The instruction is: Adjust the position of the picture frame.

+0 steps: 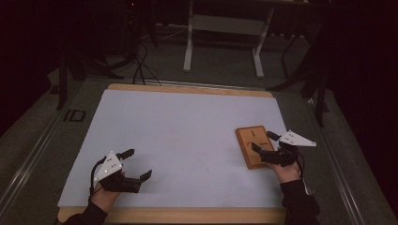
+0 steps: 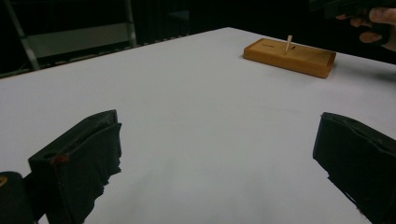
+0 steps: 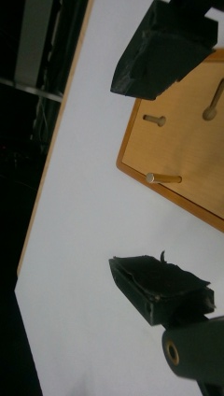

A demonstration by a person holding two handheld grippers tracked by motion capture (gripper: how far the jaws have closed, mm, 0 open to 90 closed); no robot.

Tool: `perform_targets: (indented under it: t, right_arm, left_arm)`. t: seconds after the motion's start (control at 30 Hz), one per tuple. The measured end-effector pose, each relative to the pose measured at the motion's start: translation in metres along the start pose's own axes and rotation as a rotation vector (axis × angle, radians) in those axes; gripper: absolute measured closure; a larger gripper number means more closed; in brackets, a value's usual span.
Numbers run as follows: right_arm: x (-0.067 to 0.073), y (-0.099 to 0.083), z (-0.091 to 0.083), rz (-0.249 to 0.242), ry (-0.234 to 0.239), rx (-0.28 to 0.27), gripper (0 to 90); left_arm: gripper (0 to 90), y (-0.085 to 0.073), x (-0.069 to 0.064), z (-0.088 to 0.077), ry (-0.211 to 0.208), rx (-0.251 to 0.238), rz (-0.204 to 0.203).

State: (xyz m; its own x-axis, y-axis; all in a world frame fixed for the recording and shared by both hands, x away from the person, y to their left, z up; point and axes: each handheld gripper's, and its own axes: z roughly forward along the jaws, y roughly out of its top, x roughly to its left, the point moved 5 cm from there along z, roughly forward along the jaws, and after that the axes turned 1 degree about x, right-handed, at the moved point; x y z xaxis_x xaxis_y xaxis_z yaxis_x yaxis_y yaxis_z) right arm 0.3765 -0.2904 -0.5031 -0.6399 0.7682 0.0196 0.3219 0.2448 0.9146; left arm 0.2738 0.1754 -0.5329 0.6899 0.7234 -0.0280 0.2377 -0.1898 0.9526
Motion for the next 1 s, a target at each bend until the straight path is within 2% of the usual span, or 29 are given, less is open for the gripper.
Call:
perform_targets:
  t: [0.1,0.33,0.43,0.47,0.6,0.67,0.73,0.8,0.93,1.0]
  right_arm:
    - [0.0,-0.001,0.008,0.019,0.027,0.025,20.9]
    - [-0.001,-0.008,0.025,0.03,0.032,0.072,29.7]
    - [-0.005,-0.013,0.032,0.055,0.046,0.089,36.1]
    - [-0.006,-0.014,0.034,0.061,0.05,0.097,40.9]
    - [-0.009,-0.02,0.041,0.042,0.055,0.131,50.2]
    - [-0.01,-0.023,0.044,0.029,0.035,0.154,55.6]
    - [-0.01,-0.025,0.047,0.017,0.041,0.165,57.1]
    - [-0.01,-0.029,0.049,-0.006,0.026,0.187,63.0]
    - [-0.007,-0.032,0.052,-0.003,0.045,0.205,67.1]
    - [-0.008,-0.033,0.054,-0.007,0.034,0.217,69.7]
  left_arm:
    - [1.3,0.0,0.0,0.001,-0.005,0.003,-0.002]
    - [1.4,-0.001,-0.001,0.001,-0.004,0.009,0.003]
    - [1.3,-0.001,-0.001,0.001,-0.004,0.009,0.004]
    - [1.3,-0.001,-0.001,0.001,-0.005,0.01,0.004]
    - [1.3,-0.001,-0.001,0.002,-0.005,0.011,0.003]
    - [1.3,-0.001,-0.001,0.002,-0.005,0.012,0.003]
    - [1.3,-0.001,-0.001,0.002,-0.006,0.013,0.005]
    - [1.3,-0.001,-0.001,0.002,-0.005,0.014,0.007]
    - [1.3,-0.001,-0.001,0.002,-0.006,0.018,0.006]
    - [1.4,-0.001,-0.002,0.002,-0.007,0.018,0.007]
